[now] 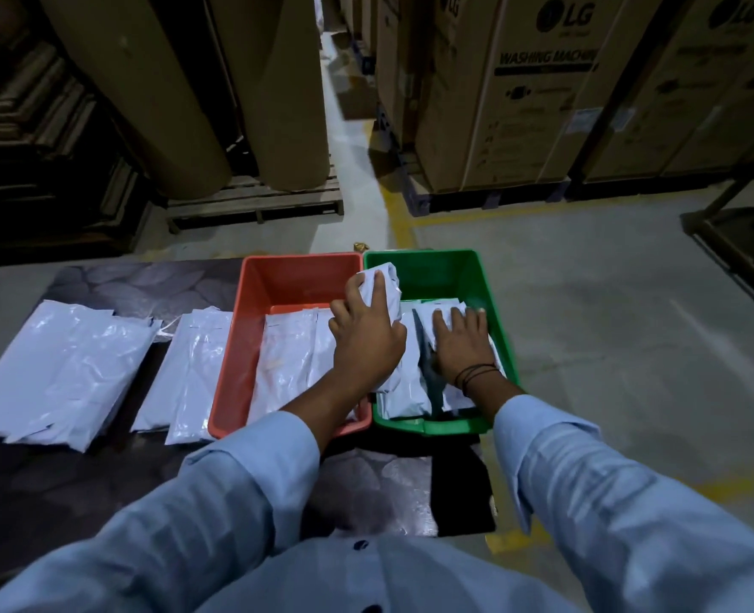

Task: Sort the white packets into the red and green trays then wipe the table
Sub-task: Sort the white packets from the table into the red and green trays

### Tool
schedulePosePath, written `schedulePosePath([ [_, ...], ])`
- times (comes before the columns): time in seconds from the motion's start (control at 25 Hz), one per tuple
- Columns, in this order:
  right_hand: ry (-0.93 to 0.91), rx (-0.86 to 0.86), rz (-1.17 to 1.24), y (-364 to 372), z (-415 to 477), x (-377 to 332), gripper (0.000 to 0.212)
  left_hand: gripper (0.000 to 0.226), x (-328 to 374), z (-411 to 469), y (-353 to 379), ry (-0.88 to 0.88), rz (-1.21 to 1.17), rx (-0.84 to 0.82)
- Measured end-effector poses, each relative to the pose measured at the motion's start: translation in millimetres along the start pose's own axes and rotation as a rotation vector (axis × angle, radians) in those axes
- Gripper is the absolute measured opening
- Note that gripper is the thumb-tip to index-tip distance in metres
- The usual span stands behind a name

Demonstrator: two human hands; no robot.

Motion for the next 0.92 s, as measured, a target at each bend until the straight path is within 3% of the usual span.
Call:
schedulePosePath([
  [0.32,0.017,-0.159,0.128,46,8,2,0.099,0.075,14,1,17,0.002,0.008,-0.024],
  [0.52,0.012,-0.220,0.152,49,9,-1,0.105,0.077,15,2,26,-0.010,0.034,-0.026],
  [0.64,0.006,-0.285,0.203,41,14,2,0.097,0.077,22,6,32,0.007,0.038,-0.023],
  [0.76,0.001,-0.183,0.338,13,20,10,0.074,0.080,34,10,40,0.031,0.061,-0.023],
  [0.92,0.044,0.055,0.520,-28,24,25,0.059,0.086,35,7,76,-0.058,0.088,-0.179],
])
Point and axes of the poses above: each hand's wrist, its own z-axis towards the middle knuckle, its own y-axis out of the palm, x = y × z, the point moved 7 cm from there along z, towards the middle knuckle, and after that the axes turned 2 degrees about -x, right-handed, at the moved point
